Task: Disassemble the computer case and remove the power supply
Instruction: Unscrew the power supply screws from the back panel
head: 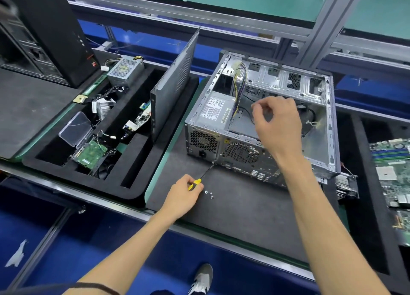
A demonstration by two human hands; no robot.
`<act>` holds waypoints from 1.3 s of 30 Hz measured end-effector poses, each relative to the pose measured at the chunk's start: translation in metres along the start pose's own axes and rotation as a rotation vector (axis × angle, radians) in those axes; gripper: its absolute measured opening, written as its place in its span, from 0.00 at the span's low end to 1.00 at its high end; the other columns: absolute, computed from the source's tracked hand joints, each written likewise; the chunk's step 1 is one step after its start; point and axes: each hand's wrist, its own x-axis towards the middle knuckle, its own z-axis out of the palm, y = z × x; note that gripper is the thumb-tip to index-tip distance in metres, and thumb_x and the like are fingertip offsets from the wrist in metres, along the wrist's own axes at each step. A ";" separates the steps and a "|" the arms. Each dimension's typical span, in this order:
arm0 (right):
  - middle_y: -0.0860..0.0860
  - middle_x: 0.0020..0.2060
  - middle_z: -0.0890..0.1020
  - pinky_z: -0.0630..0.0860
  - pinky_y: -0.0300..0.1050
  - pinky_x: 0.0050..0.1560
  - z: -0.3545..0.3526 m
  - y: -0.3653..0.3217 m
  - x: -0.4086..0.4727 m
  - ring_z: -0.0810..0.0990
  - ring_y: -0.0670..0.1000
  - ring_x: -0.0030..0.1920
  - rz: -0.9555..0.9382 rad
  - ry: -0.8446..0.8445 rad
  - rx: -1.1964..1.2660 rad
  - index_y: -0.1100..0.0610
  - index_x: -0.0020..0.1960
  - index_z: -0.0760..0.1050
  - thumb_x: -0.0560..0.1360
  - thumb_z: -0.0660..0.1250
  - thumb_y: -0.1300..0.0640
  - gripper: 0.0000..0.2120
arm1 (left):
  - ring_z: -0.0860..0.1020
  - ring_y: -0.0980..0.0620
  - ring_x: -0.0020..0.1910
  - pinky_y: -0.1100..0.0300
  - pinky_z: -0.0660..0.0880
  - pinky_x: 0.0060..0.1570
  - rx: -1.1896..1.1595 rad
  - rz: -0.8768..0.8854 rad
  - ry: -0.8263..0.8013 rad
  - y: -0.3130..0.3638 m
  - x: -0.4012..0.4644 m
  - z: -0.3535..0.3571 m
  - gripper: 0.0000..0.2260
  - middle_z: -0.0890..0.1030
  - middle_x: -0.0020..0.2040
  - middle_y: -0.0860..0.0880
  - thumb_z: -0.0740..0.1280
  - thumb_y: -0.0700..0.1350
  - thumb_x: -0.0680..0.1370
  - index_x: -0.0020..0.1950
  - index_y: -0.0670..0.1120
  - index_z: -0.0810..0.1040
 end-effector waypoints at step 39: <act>0.45 0.28 0.76 0.72 0.48 0.40 0.028 0.025 -0.008 0.80 0.55 0.38 -0.228 -0.568 -0.376 0.49 0.54 0.79 0.74 0.46 0.22 0.37 | 0.75 0.48 0.38 0.53 0.66 0.36 0.216 0.052 0.279 0.006 -0.021 0.022 0.11 0.78 0.38 0.53 0.65 0.54 0.81 0.47 0.48 0.69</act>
